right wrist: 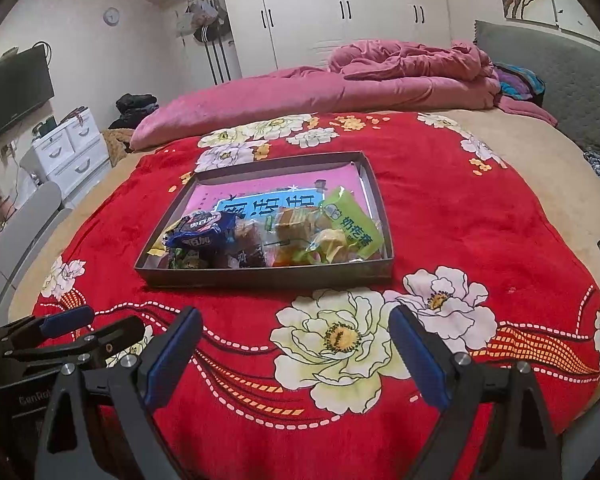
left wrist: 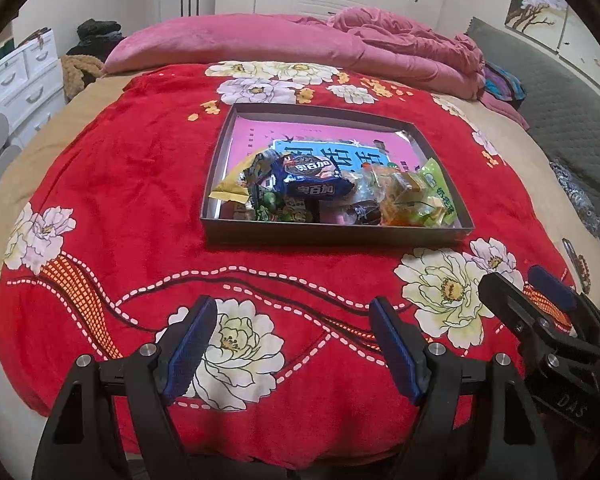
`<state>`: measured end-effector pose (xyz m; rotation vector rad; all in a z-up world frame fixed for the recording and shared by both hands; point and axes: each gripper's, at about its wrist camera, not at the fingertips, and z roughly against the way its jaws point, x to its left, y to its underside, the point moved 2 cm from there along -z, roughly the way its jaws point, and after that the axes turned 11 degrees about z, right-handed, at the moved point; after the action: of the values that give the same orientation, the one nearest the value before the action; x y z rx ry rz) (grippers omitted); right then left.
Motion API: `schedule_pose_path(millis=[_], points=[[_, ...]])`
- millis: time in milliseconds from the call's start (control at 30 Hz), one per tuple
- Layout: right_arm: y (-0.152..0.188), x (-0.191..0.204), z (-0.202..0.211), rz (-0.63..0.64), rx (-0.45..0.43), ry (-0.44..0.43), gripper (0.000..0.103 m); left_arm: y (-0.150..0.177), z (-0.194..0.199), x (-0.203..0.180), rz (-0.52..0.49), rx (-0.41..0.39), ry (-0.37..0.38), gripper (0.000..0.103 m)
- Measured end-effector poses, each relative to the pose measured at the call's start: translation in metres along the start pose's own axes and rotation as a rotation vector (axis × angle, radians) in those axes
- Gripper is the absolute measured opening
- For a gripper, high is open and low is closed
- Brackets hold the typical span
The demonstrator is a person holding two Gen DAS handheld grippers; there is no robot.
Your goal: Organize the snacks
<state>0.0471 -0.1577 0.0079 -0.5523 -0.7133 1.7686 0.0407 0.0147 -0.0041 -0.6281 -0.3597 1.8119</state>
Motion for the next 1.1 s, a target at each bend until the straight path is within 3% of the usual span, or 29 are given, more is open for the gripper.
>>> schedule_pose_path(millis=[900,1100], points=[[0.004,-0.002,-0.001,-0.005,0.011,-0.003,0.095,-0.007,0.009,0.002,0.011,-0.042,0.019,0.079],[0.001,-0.009,-0.004,-0.031,0.005,0.007,0.095,-0.011,0.003,0.007,0.030,-0.039,-0.004,0.079]])
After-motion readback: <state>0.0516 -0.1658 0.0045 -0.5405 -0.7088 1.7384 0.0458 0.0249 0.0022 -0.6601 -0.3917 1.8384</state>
